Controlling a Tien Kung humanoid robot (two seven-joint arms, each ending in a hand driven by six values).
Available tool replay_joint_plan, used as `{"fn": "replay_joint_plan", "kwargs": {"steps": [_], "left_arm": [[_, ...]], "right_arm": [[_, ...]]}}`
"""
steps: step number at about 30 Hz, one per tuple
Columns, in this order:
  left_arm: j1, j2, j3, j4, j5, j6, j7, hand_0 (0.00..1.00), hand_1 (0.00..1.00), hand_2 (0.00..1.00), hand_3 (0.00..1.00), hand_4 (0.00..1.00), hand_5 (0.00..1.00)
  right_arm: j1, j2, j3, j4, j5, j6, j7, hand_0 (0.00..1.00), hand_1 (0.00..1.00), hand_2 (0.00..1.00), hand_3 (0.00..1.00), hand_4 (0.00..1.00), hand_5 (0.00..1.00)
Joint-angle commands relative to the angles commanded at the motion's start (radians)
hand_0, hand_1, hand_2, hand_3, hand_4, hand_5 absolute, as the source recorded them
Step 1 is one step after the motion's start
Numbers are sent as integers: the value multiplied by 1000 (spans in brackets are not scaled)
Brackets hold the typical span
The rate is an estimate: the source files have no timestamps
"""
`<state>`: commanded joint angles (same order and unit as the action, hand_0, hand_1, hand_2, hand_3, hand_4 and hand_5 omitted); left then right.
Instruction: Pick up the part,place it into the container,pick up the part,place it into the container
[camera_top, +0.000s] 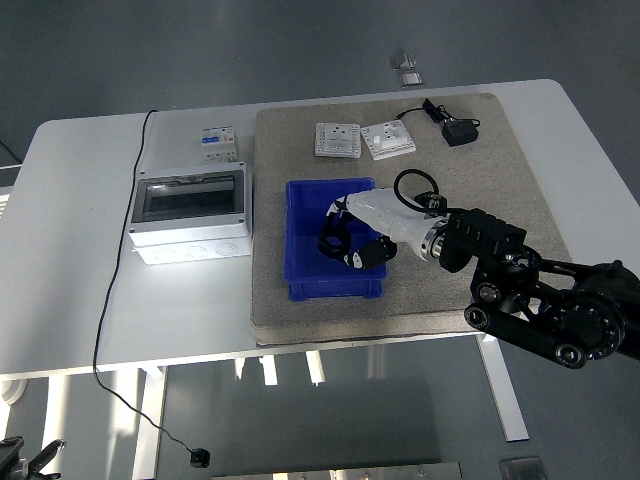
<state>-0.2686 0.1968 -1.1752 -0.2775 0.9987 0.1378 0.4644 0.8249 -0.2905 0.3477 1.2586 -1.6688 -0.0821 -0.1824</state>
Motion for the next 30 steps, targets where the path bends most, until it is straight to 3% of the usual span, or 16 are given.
{"fn": "replay_joint_plan", "kwargs": {"steps": [3, 4, 9, 10, 15, 16, 27, 28, 30], "left_arm": [[0, 1, -1, 0, 3, -1, 1, 669, 677, 692, 770, 789, 786], [0, 1, -1, 0, 2, -1, 1, 668, 677, 692, 771, 789, 785], [1, 2, 1, 0, -1, -1, -1, 668, 677, 692, 771, 789, 785], [1, 2, 1, 0, -1, -1, -1, 668, 677, 692, 770, 790, 786], [0, 2, 2, 1, -3, -1, -1, 668, 677, 692, 770, 790, 786], [0, 2, 2, 1, -3, -1, -1, 668, 677, 691, 770, 789, 785], [0, 2, 1, 1, -3, -1, -2, 668, 677, 691, 770, 791, 786], [1, 2, 2, 1, -3, -1, -2, 668, 677, 691, 770, 791, 786], [1, 2, 2, 1, -3, -1, -2, 668, 677, 691, 770, 791, 786]], "right_arm": [[-2, -1, 4, -2, 4, 1, 2, 904, 796, 794, 732, 329, 165], [-5, -1, 7, -2, 4, -3, 6, 911, 794, 801, 738, 356, 238], [-13, -3, 22, -3, 0, -23, 19, 911, 794, 801, 738, 356, 238], [-14, -3, 24, -4, -2, -26, 20, 898, 777, 800, 732, 436, 215], [-16, -4, 30, -5, -11, -29, 20, 898, 777, 800, 732, 436, 215], [-16, -4, 31, -5, -13, -28, 19, 902, 785, 809, 740, 455, 158], [-21, -6, 45, -6, -37, -28, 9, 938, 809, 834, 761, 460, 174], [-21, -6, 46, -6, -39, -27, 8, 989, 848, 864, 806, 512, 201], [-21, -7, 48, -5, -44, -24, 6, 989, 848, 864, 806, 512, 201]]}}
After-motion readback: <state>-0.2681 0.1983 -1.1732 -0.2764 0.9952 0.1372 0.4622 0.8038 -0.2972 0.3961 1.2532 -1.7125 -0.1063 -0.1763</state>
